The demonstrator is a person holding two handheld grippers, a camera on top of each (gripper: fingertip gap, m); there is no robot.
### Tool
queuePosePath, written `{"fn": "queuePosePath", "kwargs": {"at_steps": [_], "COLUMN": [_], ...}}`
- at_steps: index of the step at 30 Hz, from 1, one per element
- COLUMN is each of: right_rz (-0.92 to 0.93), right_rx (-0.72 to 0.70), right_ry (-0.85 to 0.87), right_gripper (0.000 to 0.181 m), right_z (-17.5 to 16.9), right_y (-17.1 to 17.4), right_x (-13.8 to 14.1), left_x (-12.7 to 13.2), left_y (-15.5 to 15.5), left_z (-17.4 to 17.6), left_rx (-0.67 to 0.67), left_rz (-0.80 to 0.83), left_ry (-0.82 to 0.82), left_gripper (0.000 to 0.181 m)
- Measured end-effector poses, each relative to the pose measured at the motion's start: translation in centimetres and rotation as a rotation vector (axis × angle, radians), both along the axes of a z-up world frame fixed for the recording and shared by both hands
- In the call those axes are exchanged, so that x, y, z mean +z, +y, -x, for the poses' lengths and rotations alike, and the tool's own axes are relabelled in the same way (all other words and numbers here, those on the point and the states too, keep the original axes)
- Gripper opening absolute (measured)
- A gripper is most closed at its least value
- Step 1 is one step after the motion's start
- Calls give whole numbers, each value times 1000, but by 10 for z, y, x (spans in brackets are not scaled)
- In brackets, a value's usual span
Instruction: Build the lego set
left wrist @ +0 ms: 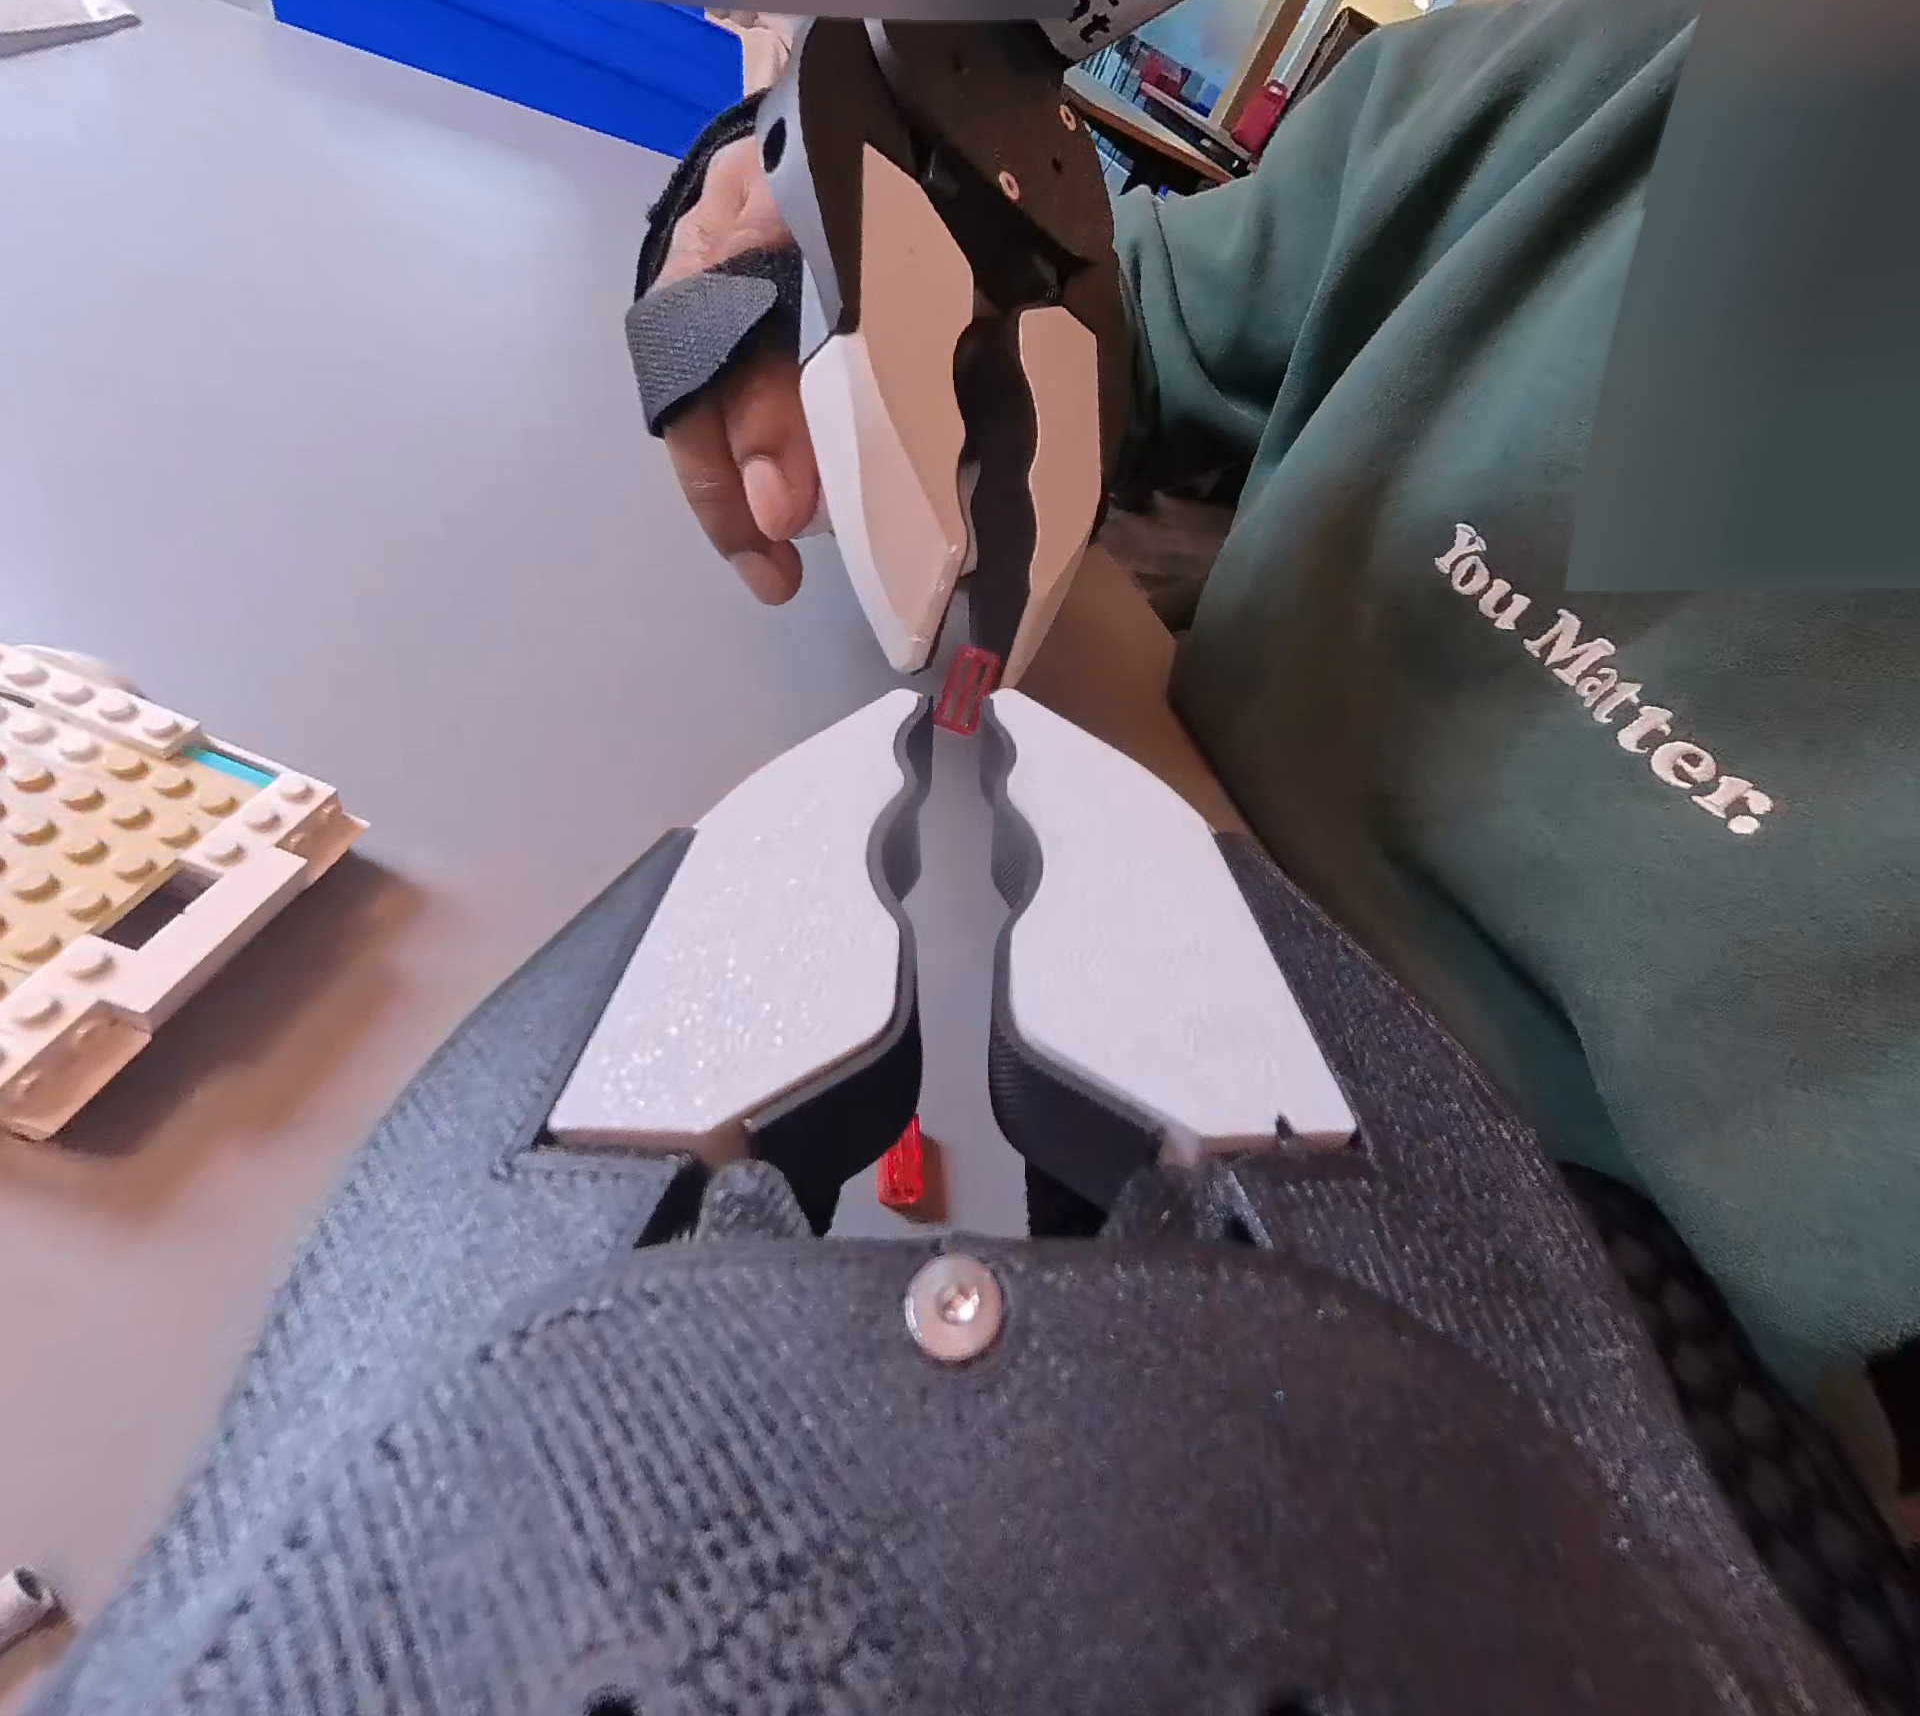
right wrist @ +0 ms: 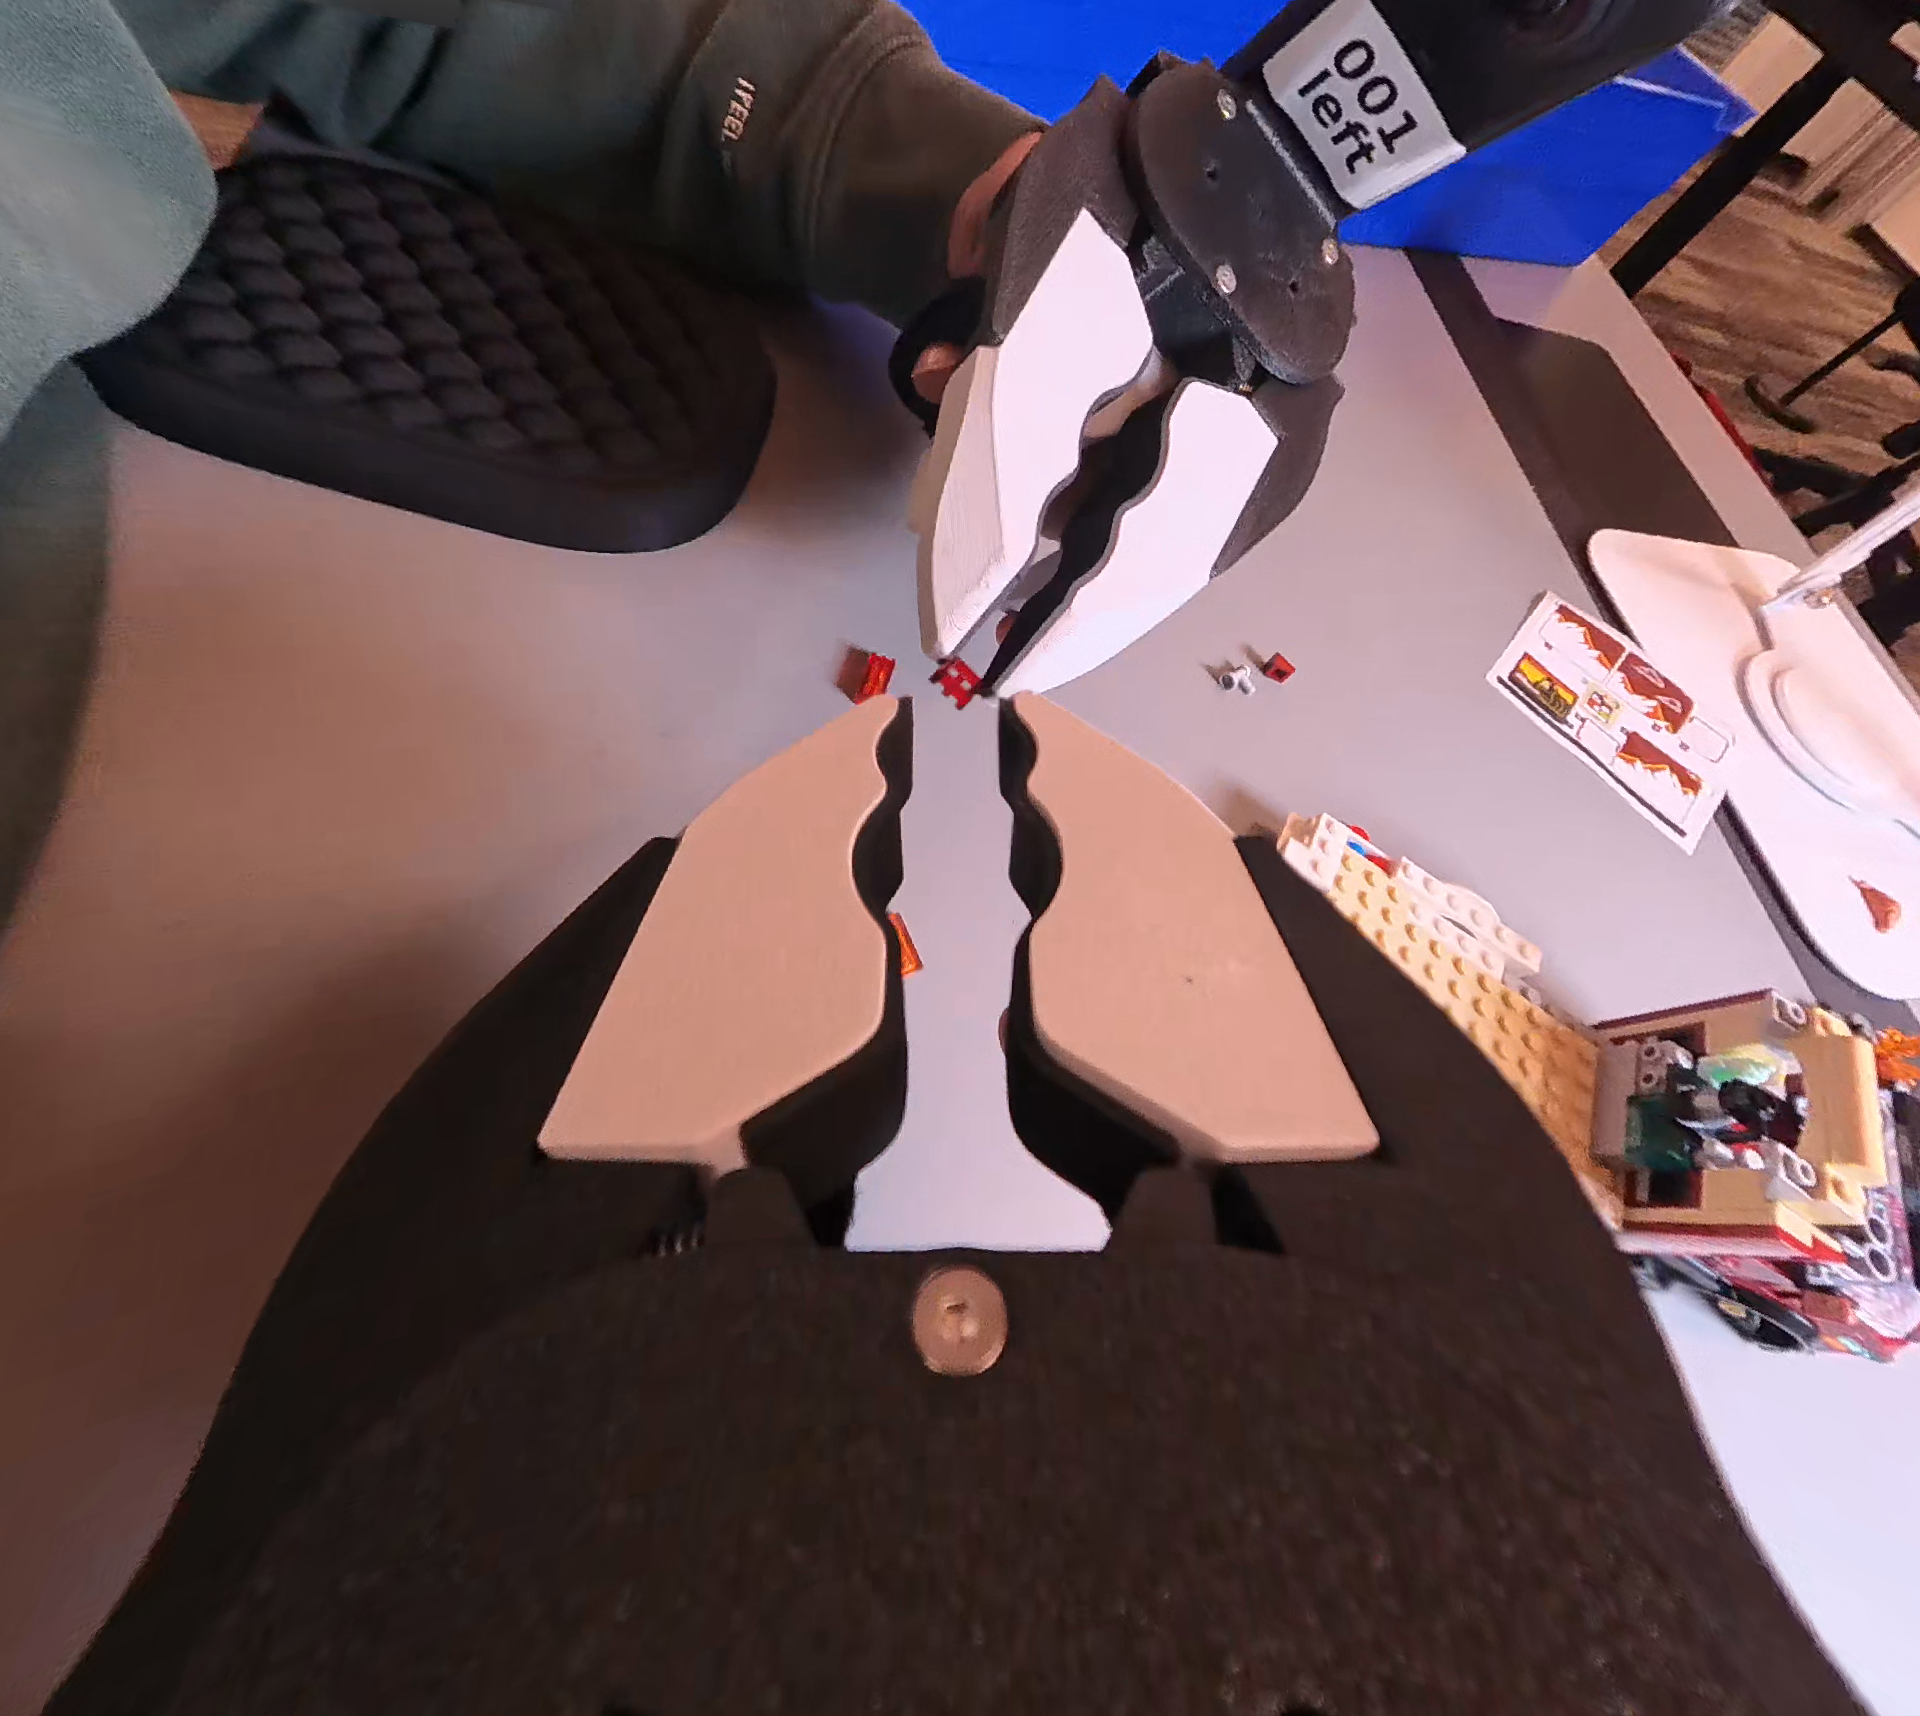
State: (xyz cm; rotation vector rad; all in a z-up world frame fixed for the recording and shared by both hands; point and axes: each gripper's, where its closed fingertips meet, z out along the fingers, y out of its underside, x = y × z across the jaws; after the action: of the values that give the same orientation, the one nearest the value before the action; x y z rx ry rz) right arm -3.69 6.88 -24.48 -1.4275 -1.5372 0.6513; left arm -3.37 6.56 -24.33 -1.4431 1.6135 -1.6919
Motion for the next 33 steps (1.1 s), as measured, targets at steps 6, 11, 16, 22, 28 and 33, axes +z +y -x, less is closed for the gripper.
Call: {"fn": "queuePosePath", "kwargs": {"at_steps": [6, 11, 16, 22, 28, 33], "right_rz": [41, -10, 68, 500, 1023, 1175], "right_rx": [-11, -2, -58, -181, -194, -176], "right_ry": [21, 19, 63, 279, 546, 621], "right_gripper": [12, 7, 4, 3, 3, 3], "right_z": [0, 1, -3, -9, -15, -14], "right_y": [0, -1, 8, 28, 39, 39], "right_x": [3, 3, 5, 17, 30, 33], "left_x": [1, 2, 6, 16, 27, 28], "left_y": [-1, -2, 7, 26, 45, 47], "left_z": [-2, -3, -5, -6, -13, -15], "left_rx": [7, 0, 65, 282, 509, 542], "left_rz": [9, 36, 17, -326, -832, -955], "left_ry": [-2, -1, -13, -5, 21, 43], "left_gripper": [8, 8, 7, 14, 14, 13]}}
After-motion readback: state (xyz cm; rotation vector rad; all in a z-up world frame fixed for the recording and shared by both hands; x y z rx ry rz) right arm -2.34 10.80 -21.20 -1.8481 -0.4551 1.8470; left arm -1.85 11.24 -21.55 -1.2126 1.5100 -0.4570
